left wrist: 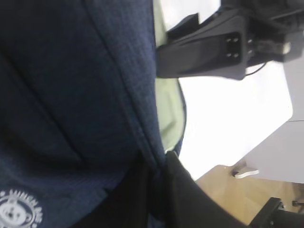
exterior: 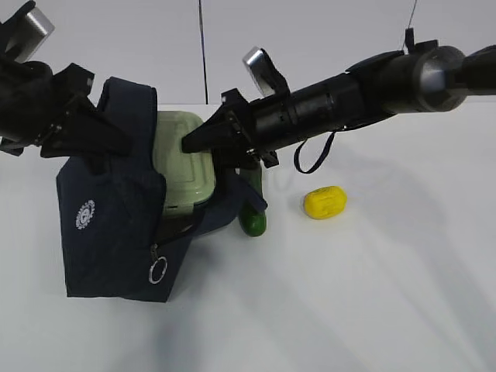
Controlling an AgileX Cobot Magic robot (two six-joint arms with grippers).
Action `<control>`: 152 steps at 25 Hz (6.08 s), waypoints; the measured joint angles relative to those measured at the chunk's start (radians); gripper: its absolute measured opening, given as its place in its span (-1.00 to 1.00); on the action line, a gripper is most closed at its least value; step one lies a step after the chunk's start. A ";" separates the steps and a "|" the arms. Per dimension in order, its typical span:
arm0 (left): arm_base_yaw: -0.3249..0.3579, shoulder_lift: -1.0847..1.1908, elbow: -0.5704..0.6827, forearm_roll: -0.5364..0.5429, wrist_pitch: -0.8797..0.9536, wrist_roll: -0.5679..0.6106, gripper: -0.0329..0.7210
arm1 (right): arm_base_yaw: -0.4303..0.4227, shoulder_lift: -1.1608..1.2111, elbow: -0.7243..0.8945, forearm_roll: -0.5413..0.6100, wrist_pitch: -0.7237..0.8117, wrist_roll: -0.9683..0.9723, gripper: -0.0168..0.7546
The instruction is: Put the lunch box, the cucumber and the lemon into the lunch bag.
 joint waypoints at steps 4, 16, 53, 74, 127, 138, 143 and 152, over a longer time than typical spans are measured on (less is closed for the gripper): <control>0.000 0.000 0.000 -0.004 0.021 0.000 -0.86 | 0.032 0.000 0.000 0.000 -0.030 -0.023 0.02; 0.000 0.000 0.000 -0.052 0.059 0.000 -0.86 | 0.093 0.002 0.000 0.016 -0.038 -0.096 0.02; 0.020 0.033 -0.002 -0.042 0.085 0.121 -0.86 | 0.079 0.004 -0.156 -0.209 0.068 -0.171 0.33; 0.031 0.033 -0.008 0.139 0.092 0.097 -0.87 | 0.061 0.046 -0.435 -1.001 0.109 0.140 0.33; 0.031 0.033 -0.008 0.035 0.090 0.095 -0.87 | 0.063 0.227 -0.449 -0.974 0.010 0.125 -0.12; 0.031 0.033 -0.008 0.035 0.092 0.095 -0.87 | 0.032 0.220 -0.616 -0.997 0.107 0.367 -0.14; 0.031 0.033 -0.008 0.035 0.092 0.095 -0.87 | 0.012 0.156 -0.616 -1.000 0.111 0.573 -0.14; 0.031 0.033 -0.008 0.033 0.092 0.095 -0.87 | 0.010 0.002 -0.580 -0.765 0.114 0.684 -0.14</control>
